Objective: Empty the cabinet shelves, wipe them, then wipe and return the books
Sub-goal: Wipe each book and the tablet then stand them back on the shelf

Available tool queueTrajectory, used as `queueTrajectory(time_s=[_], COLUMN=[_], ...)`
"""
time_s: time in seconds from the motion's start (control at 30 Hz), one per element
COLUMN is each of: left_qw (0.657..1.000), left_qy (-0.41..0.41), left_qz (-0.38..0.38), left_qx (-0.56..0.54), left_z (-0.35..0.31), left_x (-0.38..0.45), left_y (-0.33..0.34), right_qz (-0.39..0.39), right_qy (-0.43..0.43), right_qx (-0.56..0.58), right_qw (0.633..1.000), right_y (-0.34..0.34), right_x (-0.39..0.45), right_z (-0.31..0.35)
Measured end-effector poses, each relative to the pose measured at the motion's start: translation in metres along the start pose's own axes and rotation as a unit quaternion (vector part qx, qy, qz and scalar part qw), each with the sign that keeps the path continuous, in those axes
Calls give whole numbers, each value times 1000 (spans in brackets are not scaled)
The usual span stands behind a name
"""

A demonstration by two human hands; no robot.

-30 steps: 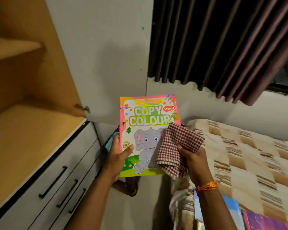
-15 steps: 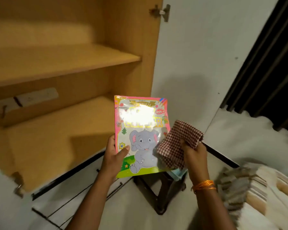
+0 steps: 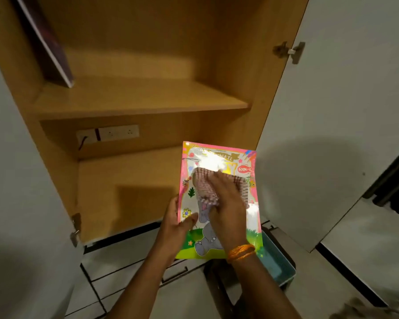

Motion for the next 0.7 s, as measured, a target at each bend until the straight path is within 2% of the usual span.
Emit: queueTrajectory(time_s=[0.1, 0.17, 0.33, 0.43, 0.5, 0.7], left_qw=[1000, 999, 998, 998, 999, 999], left_qy=[13, 8, -15, -17, -11, 37], left_qz=[-12, -24, -23, -1, 9, 27], left_qx=[-16, -30, -50, -53, -46, -2], left_z=[-5, -6, -8, -11, -14, -21], left_x=[3, 2, -1, -1, 0, 2], left_y=[-5, -8, -19, -18, -15, -8], right_qz=[62, 67, 18, -1, -3, 58], right_qy=[-77, -91, -2, 48, 50, -133], right_qx=[-97, -122, -122, -128, -125, -110], right_qw=[990, 986, 992, 991, 991, 983], right_y=[26, 29, 23, 21, 22, 42], right_x=[-14, -16, 15, 50, 70, 71], right_z=[-6, -16, -33, -23, -8, 43])
Point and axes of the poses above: each hand's wrist, its own x-axis towards the middle knuckle, its own y-axis out of the palm, z = x × y, the point moved 1 cm from there along x, towards the middle knuckle, and after that the axes turned 7 degrees about -x, right-handed, at the moved point
